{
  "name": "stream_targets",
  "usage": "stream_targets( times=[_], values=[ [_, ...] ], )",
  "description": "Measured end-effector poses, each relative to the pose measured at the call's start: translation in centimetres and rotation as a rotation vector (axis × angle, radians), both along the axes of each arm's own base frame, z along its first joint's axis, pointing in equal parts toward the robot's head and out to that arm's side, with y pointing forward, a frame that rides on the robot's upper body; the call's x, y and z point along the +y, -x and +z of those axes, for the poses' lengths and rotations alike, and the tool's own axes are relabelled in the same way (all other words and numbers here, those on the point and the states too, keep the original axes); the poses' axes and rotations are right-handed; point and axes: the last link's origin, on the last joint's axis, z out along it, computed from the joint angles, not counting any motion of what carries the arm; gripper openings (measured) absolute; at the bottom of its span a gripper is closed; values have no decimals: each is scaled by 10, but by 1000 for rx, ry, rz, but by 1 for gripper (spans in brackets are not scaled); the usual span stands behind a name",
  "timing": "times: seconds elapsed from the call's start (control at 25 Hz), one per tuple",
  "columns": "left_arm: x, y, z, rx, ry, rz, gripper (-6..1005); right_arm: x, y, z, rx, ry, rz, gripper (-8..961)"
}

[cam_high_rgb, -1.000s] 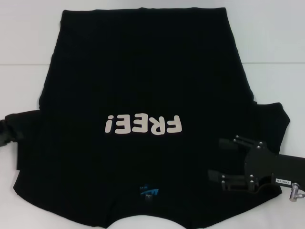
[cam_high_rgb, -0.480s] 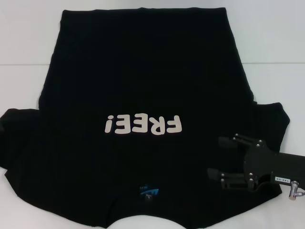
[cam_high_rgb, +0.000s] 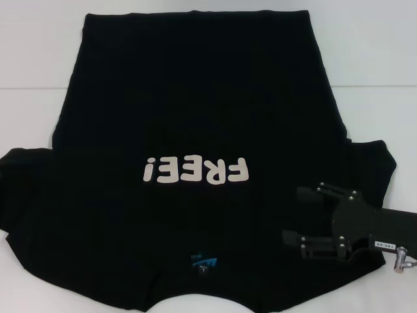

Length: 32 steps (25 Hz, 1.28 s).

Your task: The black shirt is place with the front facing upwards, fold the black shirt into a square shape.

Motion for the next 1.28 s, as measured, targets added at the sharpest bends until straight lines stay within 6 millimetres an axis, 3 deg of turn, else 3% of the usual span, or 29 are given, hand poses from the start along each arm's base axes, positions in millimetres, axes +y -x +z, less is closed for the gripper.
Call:
stream_targets(
  times=[0.72, 1.28],
  values=[
    [15, -16, 4, 18, 27, -40, 6, 1, 2, -2, 2, 5, 8, 942],
    [30, -64, -15, -141, 131, -114, 8, 0, 3, -4, 7, 12, 7, 942]
  ],
)
